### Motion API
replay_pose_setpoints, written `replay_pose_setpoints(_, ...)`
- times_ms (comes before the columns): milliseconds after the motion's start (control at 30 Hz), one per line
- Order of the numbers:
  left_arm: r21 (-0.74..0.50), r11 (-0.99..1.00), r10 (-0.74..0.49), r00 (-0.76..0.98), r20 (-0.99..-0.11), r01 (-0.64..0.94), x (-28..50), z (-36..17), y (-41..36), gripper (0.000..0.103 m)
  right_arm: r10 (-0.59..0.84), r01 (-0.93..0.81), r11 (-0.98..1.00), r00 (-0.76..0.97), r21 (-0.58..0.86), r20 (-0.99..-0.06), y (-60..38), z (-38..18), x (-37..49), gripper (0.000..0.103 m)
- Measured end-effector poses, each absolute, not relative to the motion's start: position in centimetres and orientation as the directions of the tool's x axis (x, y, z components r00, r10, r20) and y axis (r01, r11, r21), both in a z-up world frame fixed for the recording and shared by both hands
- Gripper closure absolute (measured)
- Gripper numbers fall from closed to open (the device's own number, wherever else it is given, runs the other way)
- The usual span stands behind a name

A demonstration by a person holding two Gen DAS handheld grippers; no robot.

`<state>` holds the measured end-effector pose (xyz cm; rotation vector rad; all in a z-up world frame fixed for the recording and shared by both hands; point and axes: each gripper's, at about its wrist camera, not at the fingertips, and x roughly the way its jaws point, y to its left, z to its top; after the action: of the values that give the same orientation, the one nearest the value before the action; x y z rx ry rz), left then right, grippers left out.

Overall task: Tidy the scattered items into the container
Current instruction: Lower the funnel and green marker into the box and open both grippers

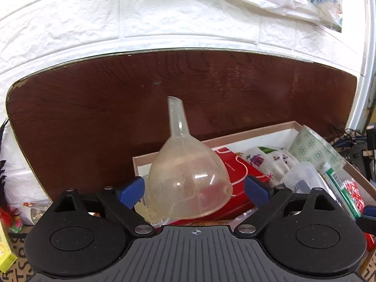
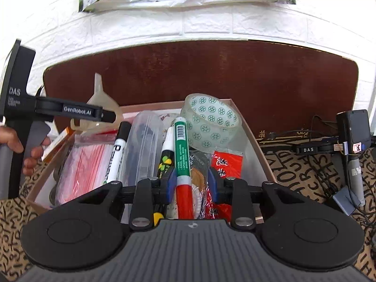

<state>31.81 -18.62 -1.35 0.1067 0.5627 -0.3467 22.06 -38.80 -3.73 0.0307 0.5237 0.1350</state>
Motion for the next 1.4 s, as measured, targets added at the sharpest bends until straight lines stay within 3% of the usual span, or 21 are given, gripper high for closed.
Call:
replay_pose_setpoints(67, 0.01, 0.934, -0.294, 0.785, -0.544, 0.357, 31.8, -1.4, -19.1, 0.006, 0.15, -0.136, 0.989, 0.848, 0.066, -0.508, -38.4, -3.8, 22.3, 0.086)
replay_pose_setpoints(500, -0.048, 0.94, -0.312, 0.794, -0.522, 0.338, 29.1, -0.6, -17.5, 0.0, 0.119, -0.11, 0.993, 0.847, 0.047, -0.518, -37.7, -4.0, 22.9, 0.084)
replay_pose_setpoints(633, -0.033, 0.938, -0.31, 0.79, -0.529, 0.346, 28.1, -0.2, -17.5, 0.0, 0.117, -0.108, 0.993, 0.856, 0.046, -0.504, -37.6, -3.6, 21.9, 0.067)
replay_pose_setpoints(700, -0.026, 0.937, -0.308, 0.789, -0.531, 0.348, 27.5, 0.0, -17.4, 0.0, 0.101, -0.1, 0.995, 0.869, 0.027, -0.484, -37.4, -3.1, 21.2, 0.039)
replay_pose_setpoints(833, -0.02, 0.937, -0.305, 0.792, -0.529, 0.347, 26.2, 0.5, -16.8, 0.0, 0.084, -0.101, 0.995, 0.89, -0.014, -0.449, -36.6, -1.9, 19.9, 0.026)
replay_pose_setpoints(900, -0.024, 0.937, -0.307, 0.792, -0.528, 0.348, 25.4, 0.8, -16.4, 0.0, 0.089, -0.104, 0.995, 0.898, -0.011, -0.43, -36.3, -1.3, 19.3, 0.007)
replay_pose_setpoints(1067, -0.027, 0.935, -0.314, 0.791, -0.525, 0.353, 22.7, 1.5, -15.1, 0.0, 0.092, -0.118, 0.992, 0.917, -0.044, -0.389, -34.7, 0.0, 16.9, 0.001)
replay_pose_setpoints(1400, -0.01, 0.942, -0.291, 0.802, -0.522, 0.335, 16.7, 2.0, -10.7, 0.0, 0.159, -0.199, 0.977, 0.915, -0.072, -0.372, -29.9, 1.2, 13.3, 0.001)
